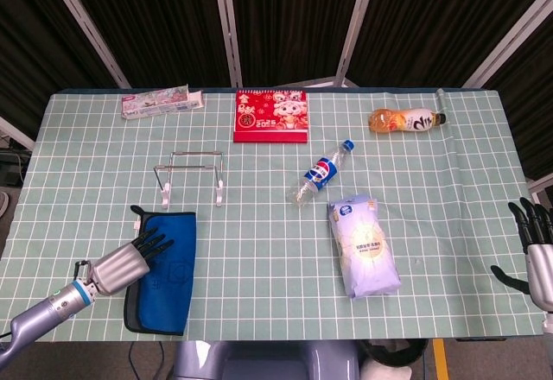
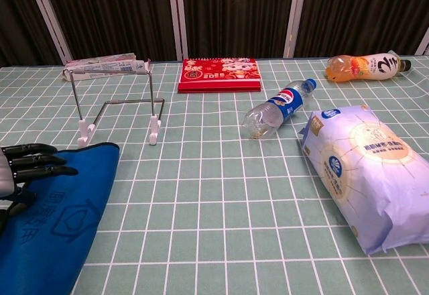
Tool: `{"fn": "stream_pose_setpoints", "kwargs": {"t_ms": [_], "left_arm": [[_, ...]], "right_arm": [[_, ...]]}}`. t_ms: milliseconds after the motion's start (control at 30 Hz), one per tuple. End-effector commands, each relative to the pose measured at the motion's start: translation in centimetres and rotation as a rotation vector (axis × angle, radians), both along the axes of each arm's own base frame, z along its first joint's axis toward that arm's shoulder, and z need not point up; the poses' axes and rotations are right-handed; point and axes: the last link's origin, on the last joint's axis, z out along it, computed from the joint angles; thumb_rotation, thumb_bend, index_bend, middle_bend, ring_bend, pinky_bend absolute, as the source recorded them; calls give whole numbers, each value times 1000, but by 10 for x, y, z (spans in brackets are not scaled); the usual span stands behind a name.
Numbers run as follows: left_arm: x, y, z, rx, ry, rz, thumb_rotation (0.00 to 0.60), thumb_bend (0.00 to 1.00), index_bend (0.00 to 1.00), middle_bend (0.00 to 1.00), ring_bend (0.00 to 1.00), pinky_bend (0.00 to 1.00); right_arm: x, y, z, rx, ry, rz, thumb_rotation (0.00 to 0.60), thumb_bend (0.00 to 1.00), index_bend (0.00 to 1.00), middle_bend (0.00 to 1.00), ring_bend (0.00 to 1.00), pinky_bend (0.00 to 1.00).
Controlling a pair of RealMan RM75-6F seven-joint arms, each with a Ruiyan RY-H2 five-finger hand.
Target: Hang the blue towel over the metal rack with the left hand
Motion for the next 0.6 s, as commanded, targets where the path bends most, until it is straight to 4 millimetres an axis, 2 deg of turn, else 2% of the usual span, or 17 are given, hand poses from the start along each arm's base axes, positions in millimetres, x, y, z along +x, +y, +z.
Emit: {"fn": "stream_pose_setpoints", "kwargs": {"t_ms": [33, 600], "left_arm": [[-2, -1, 2, 1, -4, 0, 600, 564, 727, 0, 0, 0], [-12, -1, 5, 4, -3, 12, 600, 564, 726, 0, 0, 0]], "right_arm": [[0, 0, 0, 1, 2, 1, 600, 0, 0, 0, 0, 0], [1, 1, -2, 3, 10, 0, 600, 0, 0, 0, 0, 0]]}}
